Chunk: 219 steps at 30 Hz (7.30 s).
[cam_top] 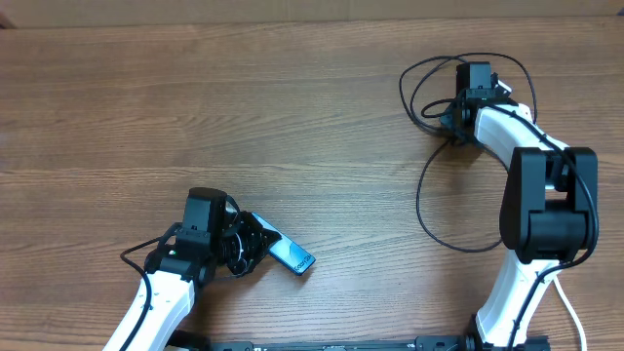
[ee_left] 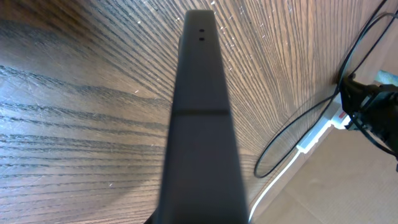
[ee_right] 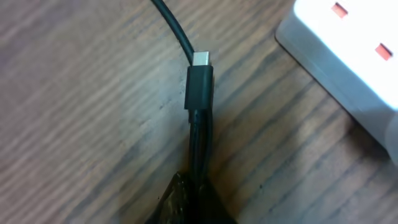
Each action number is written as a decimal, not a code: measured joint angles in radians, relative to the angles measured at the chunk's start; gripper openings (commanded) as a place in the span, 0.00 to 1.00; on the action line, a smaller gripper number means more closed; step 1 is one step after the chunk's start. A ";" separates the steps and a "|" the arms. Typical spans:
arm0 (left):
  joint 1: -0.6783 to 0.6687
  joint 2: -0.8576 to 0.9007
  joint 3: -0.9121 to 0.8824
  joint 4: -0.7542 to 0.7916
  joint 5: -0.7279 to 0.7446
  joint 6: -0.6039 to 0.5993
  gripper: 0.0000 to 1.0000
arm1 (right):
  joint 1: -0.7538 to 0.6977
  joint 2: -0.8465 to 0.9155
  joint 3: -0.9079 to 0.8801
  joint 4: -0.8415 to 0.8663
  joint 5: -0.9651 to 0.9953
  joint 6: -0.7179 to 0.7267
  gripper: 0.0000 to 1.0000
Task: Plug charger to phone and switch on socket
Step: 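Reach the right gripper to the black cable's USB-C plug and grasp it, then carry the cable plug toward the phone held by the left gripper, then push the USB-C plug into the phone's bottom port, then open the right gripper and pull it back from the plug, then lower the phone with the left gripper and lay it flat, screen up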
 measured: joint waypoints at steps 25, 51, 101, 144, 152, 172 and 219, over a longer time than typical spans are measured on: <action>0.000 0.000 0.000 0.012 0.006 0.001 0.04 | 0.002 -0.322 -0.021 -0.221 -0.196 -0.032 0.04; 0.001 0.579 0.237 0.911 0.703 0.124 0.04 | 0.257 -1.067 -0.091 -0.769 -1.011 -0.580 0.04; 0.001 0.589 0.287 1.088 0.757 -0.035 0.04 | 0.865 -1.120 -0.527 -0.342 -0.354 -0.116 0.04; 0.006 0.589 0.302 1.089 0.826 -0.064 0.04 | 0.871 -1.053 -0.531 -0.240 -0.364 -0.143 0.29; 0.006 0.589 0.302 1.089 0.826 -0.060 0.05 | 0.871 -1.053 -0.531 -0.237 -0.364 -0.142 0.12; 0.013 0.589 0.309 1.094 0.824 0.014 0.04 | 0.872 -1.049 -0.550 -0.142 -0.322 -0.143 0.04; -0.232 0.589 0.441 0.677 0.326 0.051 0.04 | 0.870 -1.566 -0.471 -0.467 -0.059 -0.126 1.00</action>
